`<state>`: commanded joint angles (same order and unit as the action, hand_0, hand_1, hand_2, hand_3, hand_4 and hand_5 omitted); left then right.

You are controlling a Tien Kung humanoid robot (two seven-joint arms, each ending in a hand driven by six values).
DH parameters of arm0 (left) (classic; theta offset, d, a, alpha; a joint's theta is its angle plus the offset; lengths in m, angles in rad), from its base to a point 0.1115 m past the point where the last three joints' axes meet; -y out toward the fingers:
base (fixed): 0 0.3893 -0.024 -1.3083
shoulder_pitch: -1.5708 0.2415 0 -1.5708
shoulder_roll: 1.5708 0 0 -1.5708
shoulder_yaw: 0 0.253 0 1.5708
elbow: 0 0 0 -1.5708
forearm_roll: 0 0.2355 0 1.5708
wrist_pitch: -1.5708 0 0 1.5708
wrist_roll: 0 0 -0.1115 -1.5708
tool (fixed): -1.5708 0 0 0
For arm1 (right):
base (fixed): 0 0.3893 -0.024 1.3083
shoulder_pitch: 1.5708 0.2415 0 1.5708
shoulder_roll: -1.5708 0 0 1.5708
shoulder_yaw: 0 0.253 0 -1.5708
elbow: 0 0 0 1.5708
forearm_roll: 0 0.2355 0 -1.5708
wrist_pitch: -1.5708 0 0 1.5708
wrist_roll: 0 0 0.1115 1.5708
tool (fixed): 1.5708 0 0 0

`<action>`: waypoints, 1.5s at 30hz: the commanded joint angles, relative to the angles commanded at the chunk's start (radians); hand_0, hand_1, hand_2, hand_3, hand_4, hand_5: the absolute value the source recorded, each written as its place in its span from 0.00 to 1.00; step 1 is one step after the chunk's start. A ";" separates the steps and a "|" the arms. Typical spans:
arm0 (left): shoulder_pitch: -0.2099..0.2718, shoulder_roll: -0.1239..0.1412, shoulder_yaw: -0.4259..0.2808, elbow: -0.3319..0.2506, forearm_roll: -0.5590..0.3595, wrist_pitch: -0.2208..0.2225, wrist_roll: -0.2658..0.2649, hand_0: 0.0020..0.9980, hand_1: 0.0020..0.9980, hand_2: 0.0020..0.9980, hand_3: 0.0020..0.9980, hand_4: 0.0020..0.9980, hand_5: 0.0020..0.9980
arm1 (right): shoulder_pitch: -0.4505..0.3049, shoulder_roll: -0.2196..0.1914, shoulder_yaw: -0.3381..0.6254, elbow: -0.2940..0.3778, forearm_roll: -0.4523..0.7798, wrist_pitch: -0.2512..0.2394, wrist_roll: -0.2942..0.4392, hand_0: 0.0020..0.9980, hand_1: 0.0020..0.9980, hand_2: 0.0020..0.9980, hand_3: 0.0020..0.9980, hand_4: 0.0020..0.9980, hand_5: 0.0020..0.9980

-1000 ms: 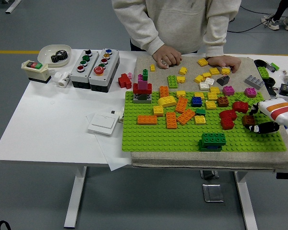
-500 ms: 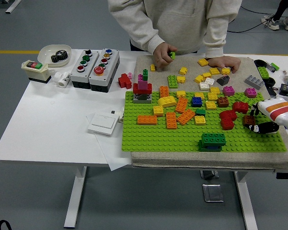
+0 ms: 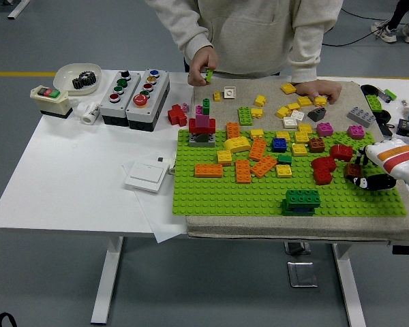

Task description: Pick up the brick,pile it on top of brick,press brick,pick up the brick,pile it on top of brick,press brick

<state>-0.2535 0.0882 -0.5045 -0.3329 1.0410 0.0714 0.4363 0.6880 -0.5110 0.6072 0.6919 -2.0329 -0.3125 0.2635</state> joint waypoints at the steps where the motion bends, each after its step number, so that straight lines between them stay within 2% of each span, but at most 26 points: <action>1: 0.000 0.000 0.000 0.000 0.000 0.000 0.000 0.66 0.70 0.72 0.59 0.66 0.67 | -0.001 0.000 0.001 0.001 -0.001 -0.002 0.003 0.56 0.45 0.51 0.49 0.69 0.55; 11: 0.003 0.001 -0.006 0.001 0.010 -0.002 0.001 0.66 0.70 0.72 0.59 0.66 0.67 | -0.005 -0.014 0.027 0.030 -0.005 -0.014 0.010 0.56 0.45 0.51 0.48 0.69 0.55; 22: 0.000 0.004 -0.007 0.004 0.012 -0.002 -0.001 0.65 0.70 0.72 0.59 0.66 0.66 | -0.016 -0.062 0.061 0.154 -0.043 -0.006 0.008 0.56 0.45 0.51 0.48 0.68 0.55; 26: 0.000 0.005 -0.005 0.006 0.007 0.001 -0.003 0.66 0.70 0.72 0.59 0.66 0.66 | -0.031 -0.101 0.080 0.245 -0.059 -0.001 0.006 0.56 0.45 0.51 0.49 0.66 0.54; 31: 0.000 0.006 -0.008 0.008 0.009 0.001 -0.003 0.66 0.70 0.72 0.59 0.66 0.66 | -0.050 -0.167 0.085 0.394 -0.079 0.021 0.001 0.55 0.45 0.51 0.49 0.66 0.53; 35: 0.001 0.006 -0.009 0.008 0.013 0.001 -0.002 0.66 0.71 0.72 0.59 0.66 0.66 | -0.067 -0.214 0.080 0.531 -0.110 0.067 -0.012 0.55 0.45 0.51 0.49 0.66 0.53; 41: 0.002 0.007 -0.007 0.009 0.011 0.002 -0.004 0.65 0.71 0.72 0.59 0.66 0.66 | -0.091 -0.266 0.075 0.679 -0.152 0.134 -0.055 0.55 0.45 0.51 0.49 0.66 0.52; 45: 0.002 0.007 -0.007 0.008 0.013 0.002 -0.003 0.65 0.71 0.72 0.59 0.66 0.66 | -0.103 -0.283 0.074 0.769 -0.176 0.164 -0.087 0.55 0.45 0.51 0.49 0.66 0.52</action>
<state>-0.2519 0.0955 -0.5118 -0.3244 1.0537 0.0729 0.4328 0.5855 -0.7939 0.6809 1.4609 -2.2089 -0.1484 0.1765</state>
